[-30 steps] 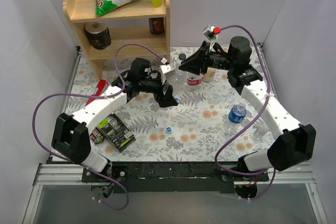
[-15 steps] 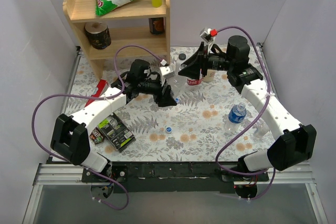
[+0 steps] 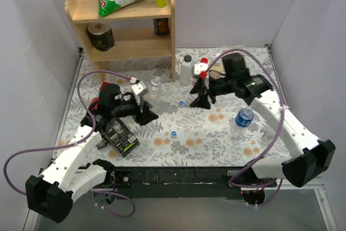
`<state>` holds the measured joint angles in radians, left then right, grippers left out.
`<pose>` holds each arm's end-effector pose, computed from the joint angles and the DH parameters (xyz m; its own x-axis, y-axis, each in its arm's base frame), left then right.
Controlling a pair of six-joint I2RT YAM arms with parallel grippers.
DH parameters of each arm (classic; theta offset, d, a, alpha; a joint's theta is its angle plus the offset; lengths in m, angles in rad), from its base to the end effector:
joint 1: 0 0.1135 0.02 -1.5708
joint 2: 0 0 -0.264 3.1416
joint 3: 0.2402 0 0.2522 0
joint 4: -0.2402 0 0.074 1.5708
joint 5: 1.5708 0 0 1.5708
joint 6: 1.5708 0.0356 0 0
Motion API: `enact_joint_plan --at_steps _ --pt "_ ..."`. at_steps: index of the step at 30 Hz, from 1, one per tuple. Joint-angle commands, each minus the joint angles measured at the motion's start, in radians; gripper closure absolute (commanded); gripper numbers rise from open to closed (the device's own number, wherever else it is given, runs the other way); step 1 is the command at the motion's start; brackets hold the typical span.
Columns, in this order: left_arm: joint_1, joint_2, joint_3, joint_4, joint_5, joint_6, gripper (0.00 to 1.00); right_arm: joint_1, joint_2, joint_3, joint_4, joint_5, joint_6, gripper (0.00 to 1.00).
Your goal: Screw on the bottle caps
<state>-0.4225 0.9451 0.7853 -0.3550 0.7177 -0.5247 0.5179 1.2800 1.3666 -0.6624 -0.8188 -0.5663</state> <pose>0.1769 -0.1052 0.2981 -0.8049 -0.0519 -0.5911 0.4942 0.4926 -0.7163 0.2179 0.1541 0.3938 0.0677 -0.3832 -0.9212 -0.9884 0.1003 -0.1144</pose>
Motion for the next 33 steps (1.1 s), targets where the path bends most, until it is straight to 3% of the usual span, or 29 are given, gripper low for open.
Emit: enact_joint_plan --at_steps 1,7,15,33 --pt "0.189 -0.045 -0.001 -0.075 -0.061 -0.014 1.00 0.167 0.071 -0.153 -0.034 0.179 -0.300 0.38" --pt "0.370 -0.199 -0.003 -0.188 -0.017 -0.005 1.00 0.321 0.249 -0.210 0.147 0.331 -0.376 0.43" --pt "0.476 -0.299 -0.040 -0.208 0.064 -0.046 1.00 0.386 0.404 -0.181 0.109 0.285 -0.633 0.43" --pt "0.490 -0.273 -0.067 -0.122 0.124 -0.109 1.00 0.427 0.498 -0.232 0.168 0.382 -0.629 0.40"
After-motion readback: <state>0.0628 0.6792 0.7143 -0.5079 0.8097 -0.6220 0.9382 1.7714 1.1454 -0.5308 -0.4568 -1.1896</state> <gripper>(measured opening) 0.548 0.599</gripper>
